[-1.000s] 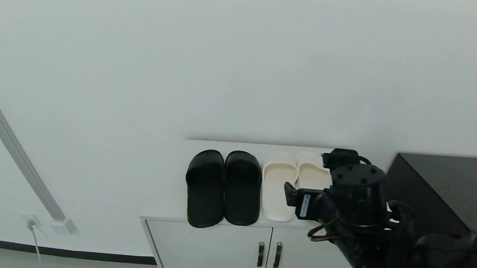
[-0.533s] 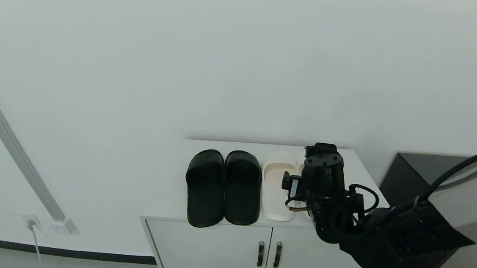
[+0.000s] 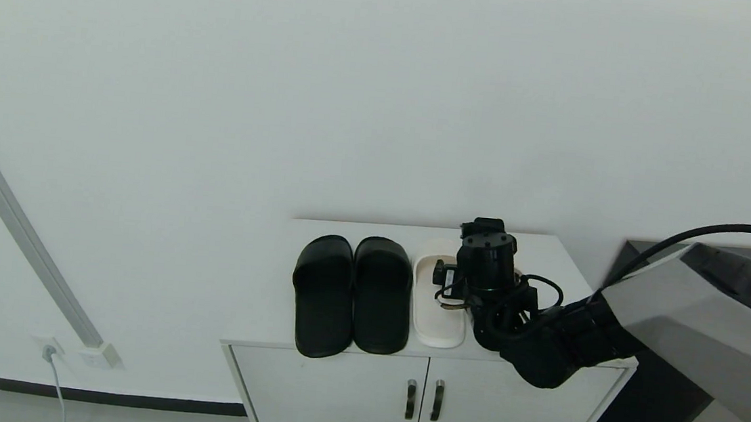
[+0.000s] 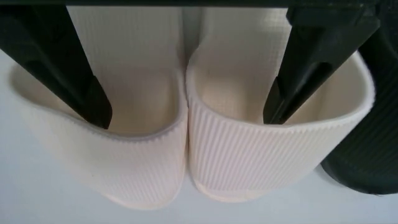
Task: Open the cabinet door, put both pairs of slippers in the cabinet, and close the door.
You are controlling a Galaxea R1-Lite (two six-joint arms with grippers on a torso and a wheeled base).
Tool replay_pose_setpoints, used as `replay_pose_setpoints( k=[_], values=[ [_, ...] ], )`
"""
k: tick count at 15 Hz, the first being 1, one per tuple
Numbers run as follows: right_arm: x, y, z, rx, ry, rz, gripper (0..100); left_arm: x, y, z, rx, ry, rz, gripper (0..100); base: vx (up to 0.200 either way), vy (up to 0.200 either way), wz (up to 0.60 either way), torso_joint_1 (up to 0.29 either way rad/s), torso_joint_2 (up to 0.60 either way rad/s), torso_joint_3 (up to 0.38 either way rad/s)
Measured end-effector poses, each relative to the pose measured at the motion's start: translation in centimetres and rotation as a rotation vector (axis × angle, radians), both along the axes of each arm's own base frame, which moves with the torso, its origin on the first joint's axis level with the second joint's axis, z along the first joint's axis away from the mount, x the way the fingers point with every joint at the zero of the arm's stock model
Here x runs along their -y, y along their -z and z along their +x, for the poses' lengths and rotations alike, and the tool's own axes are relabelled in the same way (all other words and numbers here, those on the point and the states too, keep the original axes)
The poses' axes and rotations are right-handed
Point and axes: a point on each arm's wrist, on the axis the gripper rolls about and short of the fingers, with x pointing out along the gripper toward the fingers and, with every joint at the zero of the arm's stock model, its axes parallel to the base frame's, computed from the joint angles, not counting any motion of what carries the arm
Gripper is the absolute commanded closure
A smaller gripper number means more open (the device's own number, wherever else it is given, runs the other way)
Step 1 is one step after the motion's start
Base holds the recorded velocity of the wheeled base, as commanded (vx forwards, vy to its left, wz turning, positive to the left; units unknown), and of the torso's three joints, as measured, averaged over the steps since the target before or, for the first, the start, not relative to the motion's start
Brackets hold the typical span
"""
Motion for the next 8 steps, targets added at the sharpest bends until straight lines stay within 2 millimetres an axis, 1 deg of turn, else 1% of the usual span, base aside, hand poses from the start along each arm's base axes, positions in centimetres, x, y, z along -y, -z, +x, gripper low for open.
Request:
replay_pose_setpoints(
  k=[1,2,5,8],
  values=[
    [-0.2,0.3,0.3,-0.003,-0.007,-0.001,0,0.0,0.0,0.0,0.0,0.0,-0.003,100,0.0,0.0,0.0,0.0,0.0,0.0],
    [-0.3,0.5,0.7,-0.001,-0.007,0.0,100,0.0,0.0,0.0,0.0,0.0,-0.005,100,0.0,0.0,0.0,0.0,0.0,0.0],
    [-0.5,0.9,1.2,0.001,-0.015,-0.019,100,0.0,0.0,0.0,0.0,-0.001,-0.005,100,0.0,0.0,0.0,0.0,0.0,0.0],
    [-0.5,1.1,1.4,0.002,-0.011,-0.02,100,0.0,0.0,0.0,0.0,-0.001,-0.006,100,0.0,0.0,0.0,0.0,0.0,0.0]
  ],
)
